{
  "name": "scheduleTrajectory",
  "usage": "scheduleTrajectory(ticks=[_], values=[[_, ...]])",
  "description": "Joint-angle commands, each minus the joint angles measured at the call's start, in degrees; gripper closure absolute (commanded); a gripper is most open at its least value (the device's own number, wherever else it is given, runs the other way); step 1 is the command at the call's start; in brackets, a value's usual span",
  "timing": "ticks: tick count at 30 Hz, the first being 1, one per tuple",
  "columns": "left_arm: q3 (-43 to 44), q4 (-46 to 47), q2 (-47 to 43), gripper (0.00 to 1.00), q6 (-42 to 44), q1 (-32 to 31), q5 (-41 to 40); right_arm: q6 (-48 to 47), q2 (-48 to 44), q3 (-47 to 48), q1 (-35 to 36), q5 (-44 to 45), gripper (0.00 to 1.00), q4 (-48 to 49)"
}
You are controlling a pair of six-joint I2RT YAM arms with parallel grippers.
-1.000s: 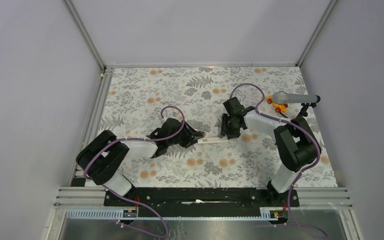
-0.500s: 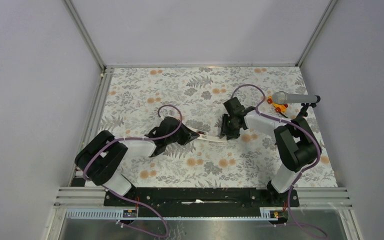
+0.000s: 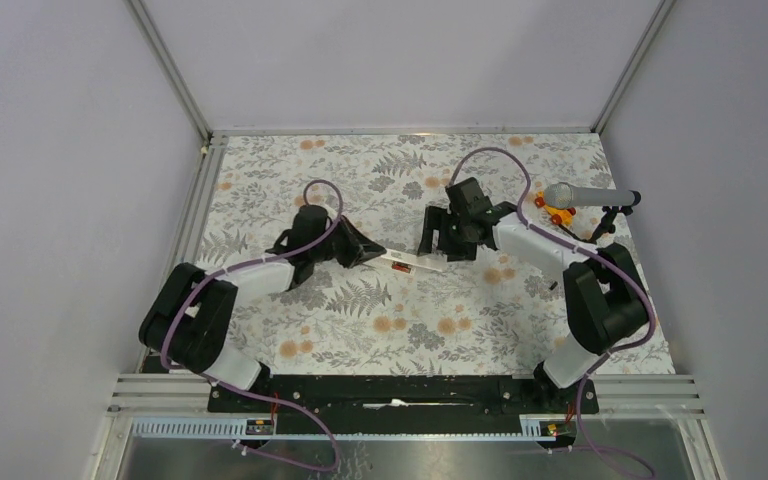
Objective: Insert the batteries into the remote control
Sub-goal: Pick up the battery cover at the center of the board.
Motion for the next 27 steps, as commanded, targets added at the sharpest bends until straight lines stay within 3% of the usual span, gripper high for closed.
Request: scheduleTrajectory(ticks=[1, 8, 14, 20, 22, 27], values=[[3.6, -2.0, -4.1, 1.0, 8.1, 6.3, 15.4, -3.1, -5.5, 3.8, 0.7, -7.5, 0.15, 1.4], [11.8, -21.3, -6.7, 1.0, 24.4, 13.3, 25.8, -8.2, -8.8, 2.0, 0.7, -20.8, 0.13, 10.1], [12.5, -20.2, -8.5, 1.0, 25.6, 19.4, 33.6, -0.1, -9.2, 1.5, 0.7, -18.2, 0.11, 10.8], [12.4, -18.1, -8.8, 1.0, 23.1, 23.7, 38.0, 14.6, -13.9, -6.9, 0.7, -27.1, 0.13, 32.4], [11.7, -14.7, -8.8, 1.0, 20.6, 25.0, 39.1, 17.2, -14.1, -7.9, 0.7, -29.0, 0.15, 36.9], [9.1, -2.4, -8.9, 1.0, 11.0, 26.5, 41.2, 18.7, -12.0, -6.2, 0.7, -30.7, 0.19, 37.2]])
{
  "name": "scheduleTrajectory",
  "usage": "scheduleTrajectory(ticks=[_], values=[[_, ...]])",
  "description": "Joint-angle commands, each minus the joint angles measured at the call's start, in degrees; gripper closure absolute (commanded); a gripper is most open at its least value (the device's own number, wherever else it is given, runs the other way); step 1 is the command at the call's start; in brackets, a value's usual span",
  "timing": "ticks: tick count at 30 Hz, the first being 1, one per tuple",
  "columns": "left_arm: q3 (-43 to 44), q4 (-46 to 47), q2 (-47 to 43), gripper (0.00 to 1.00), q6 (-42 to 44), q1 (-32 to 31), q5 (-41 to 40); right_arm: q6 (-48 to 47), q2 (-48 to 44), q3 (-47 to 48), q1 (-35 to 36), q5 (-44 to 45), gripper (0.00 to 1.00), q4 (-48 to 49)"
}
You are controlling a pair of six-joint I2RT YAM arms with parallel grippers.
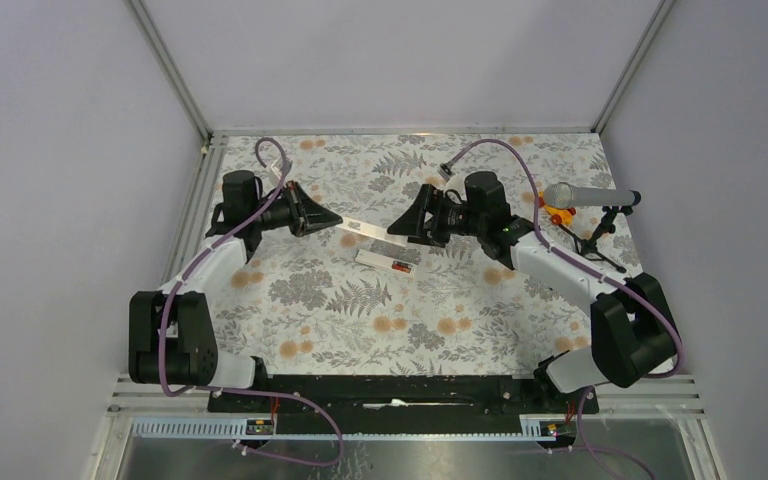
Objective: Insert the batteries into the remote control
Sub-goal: Pick up the battery cover at the center of the board.
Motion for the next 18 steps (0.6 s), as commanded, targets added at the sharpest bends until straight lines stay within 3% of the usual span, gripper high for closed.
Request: scheduleTrajectory(ticks=[1, 8, 11, 14, 15, 18], values=[[-1.2, 14.2, -1.5, 1.0, -8.2, 0.9, 4.5, 5.8, 0.6, 1.3, 0.4, -5.1, 0.24, 9.2], [-1.4, 16.2, -1.5, 1.0, -9.9, 1.2, 4.5, 8.5, 2.2, 1.3, 0.3, -6.0, 0.46, 13.2], [-1.7, 16.1, -1.3, 1.0, -9.9, 1.3, 4.3, 9.3, 2.3, 1.1, 0.4, -5.1, 0.62, 14.0], [-1.7, 15.7, -1.3, 1.0, -9.7, 1.3, 4.1, 9.7, 2.7, 0.7, 0.3, -3.7, 0.86, 13.5], [-1.5, 13.9, -1.2, 0.87, -9.0, 1.4, 3.6, 9.5, 2.8, 0.7, 0.3, -3.1, 0.98, 12.2], [-0.6, 7.1, -1.5, 0.41, -4.4, 2.0, 0.8, 6.9, 3.0, 1.0, 0.3, 0.1, 1.0, 6.7]])
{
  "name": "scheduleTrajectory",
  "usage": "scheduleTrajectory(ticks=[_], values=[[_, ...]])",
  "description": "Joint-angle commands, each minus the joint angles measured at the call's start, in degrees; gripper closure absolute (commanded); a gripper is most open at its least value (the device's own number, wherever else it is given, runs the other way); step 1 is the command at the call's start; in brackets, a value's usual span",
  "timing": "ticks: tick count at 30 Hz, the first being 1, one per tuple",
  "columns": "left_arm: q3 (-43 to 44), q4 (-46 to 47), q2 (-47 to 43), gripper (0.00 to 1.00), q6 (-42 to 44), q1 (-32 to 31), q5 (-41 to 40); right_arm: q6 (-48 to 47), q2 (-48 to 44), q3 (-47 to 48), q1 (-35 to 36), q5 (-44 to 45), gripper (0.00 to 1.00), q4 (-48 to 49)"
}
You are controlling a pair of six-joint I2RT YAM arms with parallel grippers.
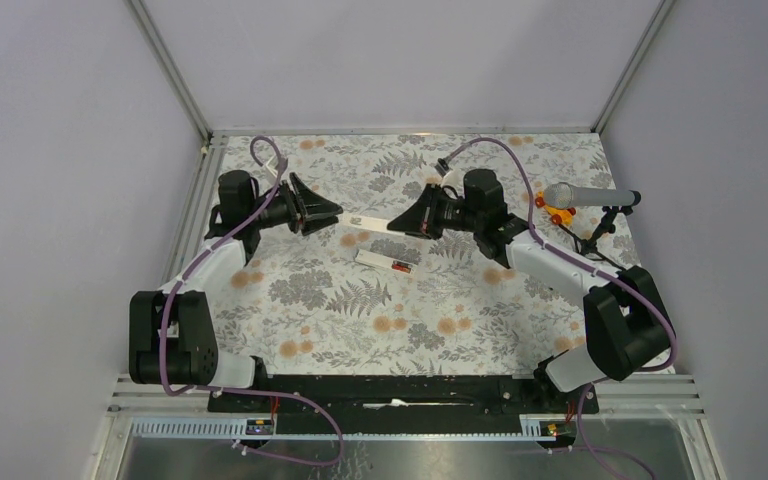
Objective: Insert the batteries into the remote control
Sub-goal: Pick up the battery cover at the center of the board, then load the battery cover into the remote control.
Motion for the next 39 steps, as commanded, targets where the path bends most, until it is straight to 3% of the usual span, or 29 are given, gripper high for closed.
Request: scheduleTrajectory(ticks=[1, 3, 5, 10, 15, 20, 25, 39], values=[[1.6, -6.9, -1.8, 0.3, 6.5, 0.7, -2.9, -4.0, 0.7, 1.0, 0.3, 5.4, 1.0, -6.3], [3.4, -15.9, -2.5, 0.04, 13.2, 1.0, -8.3, -6.9, 0.8, 0.8, 0.3, 8.3, 1.0, -10.6], [4.9, -22.4, -2.9, 0.01, 18.8, 1.0, -14.1, -9.5, 0.8, -0.3, 0.3, 10.4, 1.0, -12.9], [4.8, -26.7, -2.1, 0.01, 22.5, 0.9, -22.7, -11.1, 1.8, -3.3, 0.2, 12.3, 1.0, -13.9], [4.7, -29.3, 1.7, 0.01, 23.3, -2.7, -30.5, -5.6, 2.8, -5.9, -0.6, 9.6, 1.0, -8.6], [8.3, -32.2, 8.1, 0.12, 23.3, -9.6, -37.0, -0.4, 5.5, -7.5, -2.0, 6.4, 1.0, -2.1], [9.9, -31.8, 11.9, 0.18, 20.8, -10.4, -37.5, 1.1, 7.8, -7.6, -2.2, 3.8, 1.0, 1.3], [6.3, -23.7, 16.1, 0.21, 14.2, -10.4, -32.0, 6.1, 14.2, -7.5, -2.1, 1.4, 1.0, 7.0]])
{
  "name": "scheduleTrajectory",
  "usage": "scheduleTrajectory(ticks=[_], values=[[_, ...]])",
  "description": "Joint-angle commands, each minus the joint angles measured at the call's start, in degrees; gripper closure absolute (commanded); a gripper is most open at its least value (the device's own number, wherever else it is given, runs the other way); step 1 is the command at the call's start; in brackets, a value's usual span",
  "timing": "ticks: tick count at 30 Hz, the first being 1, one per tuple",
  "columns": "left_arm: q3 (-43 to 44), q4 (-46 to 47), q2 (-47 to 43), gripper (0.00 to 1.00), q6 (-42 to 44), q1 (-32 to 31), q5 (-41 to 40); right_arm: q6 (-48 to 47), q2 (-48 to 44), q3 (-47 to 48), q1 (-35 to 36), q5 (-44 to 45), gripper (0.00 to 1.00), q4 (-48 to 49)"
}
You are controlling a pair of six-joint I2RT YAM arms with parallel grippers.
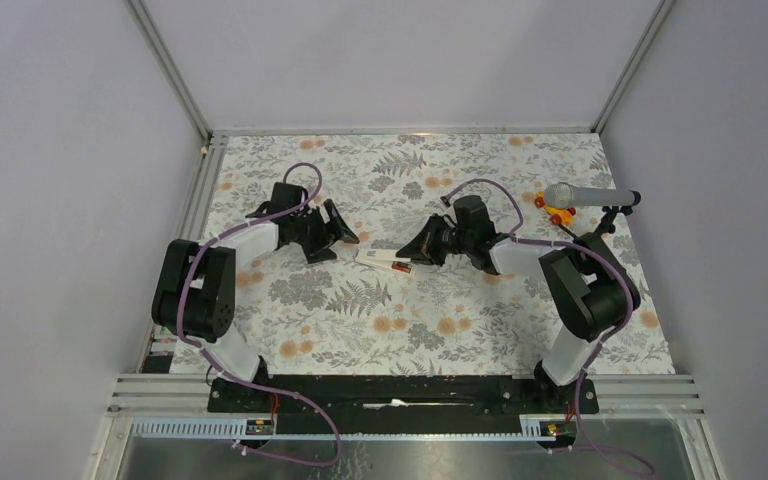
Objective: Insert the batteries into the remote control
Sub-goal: Load the battery cover into the remote control.
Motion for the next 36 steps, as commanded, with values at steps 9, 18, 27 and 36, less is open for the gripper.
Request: scheduleTrajectory(ticks=[9, 18, 27, 36], values=[[-1.3, 4.9, 2.7, 0.27, -2.0, 0.1, 2.3, 4.2, 3.7, -0.8, 0.0, -2.0, 1.0, 4.9], [-2.1, 5.1, 3.5, 0.33, -1.6, -0.1, 2.2, 1.6, 3.9, -2.7, 0.0, 2.1, 1.0, 0.6], [-2.3, 5.1, 3.6, 0.34, -1.4, -0.1, 2.1, 3.5, 3.1, -5.2, 0.0, 3.5, 1.0, 7.3], [-2.3, 5.3, 3.6, 0.35, -1.5, -0.2, 2.2, 6.7, 3.0, -7.1, 0.0, 4.2, 1.0, 13.8]])
